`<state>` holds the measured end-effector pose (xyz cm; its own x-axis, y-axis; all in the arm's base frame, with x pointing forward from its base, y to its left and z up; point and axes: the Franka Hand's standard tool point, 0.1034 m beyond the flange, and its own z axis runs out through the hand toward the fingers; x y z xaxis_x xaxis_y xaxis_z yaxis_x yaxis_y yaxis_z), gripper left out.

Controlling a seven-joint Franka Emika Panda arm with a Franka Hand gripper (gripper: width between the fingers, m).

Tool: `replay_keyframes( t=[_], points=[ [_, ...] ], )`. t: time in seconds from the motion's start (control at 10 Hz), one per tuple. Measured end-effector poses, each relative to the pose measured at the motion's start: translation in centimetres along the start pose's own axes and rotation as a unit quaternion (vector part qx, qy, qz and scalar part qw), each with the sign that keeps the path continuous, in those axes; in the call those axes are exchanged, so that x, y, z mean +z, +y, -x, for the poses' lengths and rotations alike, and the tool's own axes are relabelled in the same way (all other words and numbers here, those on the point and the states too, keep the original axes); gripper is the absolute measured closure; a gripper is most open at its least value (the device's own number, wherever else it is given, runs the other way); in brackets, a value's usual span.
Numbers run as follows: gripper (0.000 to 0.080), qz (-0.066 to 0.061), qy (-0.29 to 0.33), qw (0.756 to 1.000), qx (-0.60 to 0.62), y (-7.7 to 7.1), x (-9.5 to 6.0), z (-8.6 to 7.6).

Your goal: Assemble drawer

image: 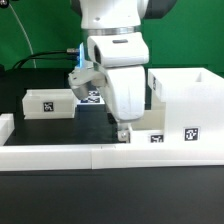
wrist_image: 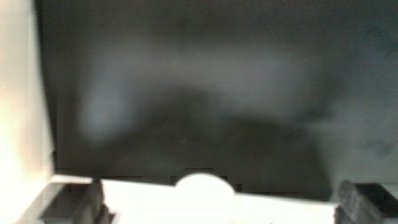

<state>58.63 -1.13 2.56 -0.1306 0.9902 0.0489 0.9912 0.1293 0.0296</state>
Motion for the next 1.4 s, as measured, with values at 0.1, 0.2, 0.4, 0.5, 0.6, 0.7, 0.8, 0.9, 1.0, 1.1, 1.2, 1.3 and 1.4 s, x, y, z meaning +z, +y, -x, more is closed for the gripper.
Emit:
replay_keyframes(
  t=[0.1, 0.2, 0.4, 0.5, 0.6, 0.7, 0.8, 0.9, 1.0, 1.1, 1.2, 1.3, 1.4],
  points=[
    [0.0151, 0.0, 0.001, 1.0, 0.006, 0.4, -0.1, -1.0],
    [0.0151, 0.0, 0.002, 1.0, 0.019, 0.6, 0.0, -2.1],
    [0.0151, -0.001, 0.002, 1.0, 0.027, 0.5, 0.2, -2.6],
    [0.0151, -0.001, 0.002, 1.0, 0.027, 0.1, 0.3, -2.0],
    [0.0151, -0.003, 0.001, 1.0, 0.026, -0.3, 0.4, -0.9],
    [0.0151, -0.004, 0.0, 1.0, 0.031, -0.7, 0.4, 0.2],
    [0.0151, -0.005, 0.0, 0.999, 0.038, -1.2, 0.4, 0.7],
    [0.0151, -0.006, -0.001, 0.999, 0.042, -2.0, 0.4, 0.8],
    [0.0151, -0.007, 0.0, 0.999, 0.046, -2.6, 0.6, 0.6],
    [0.0151, -0.009, 0.001, 0.999, 0.052, -3.0, 0.8, 0.2],
    [0.0151, -0.009, 0.002, 0.998, 0.056, -3.2, 1.0, -0.4],
    [0.0151, -0.011, 0.003, 0.998, 0.058, -3.5, 1.1, -0.9],
    [0.0151, -0.012, 0.004, 0.998, 0.061, -3.4, 1.2, -1.5]
  ],
)
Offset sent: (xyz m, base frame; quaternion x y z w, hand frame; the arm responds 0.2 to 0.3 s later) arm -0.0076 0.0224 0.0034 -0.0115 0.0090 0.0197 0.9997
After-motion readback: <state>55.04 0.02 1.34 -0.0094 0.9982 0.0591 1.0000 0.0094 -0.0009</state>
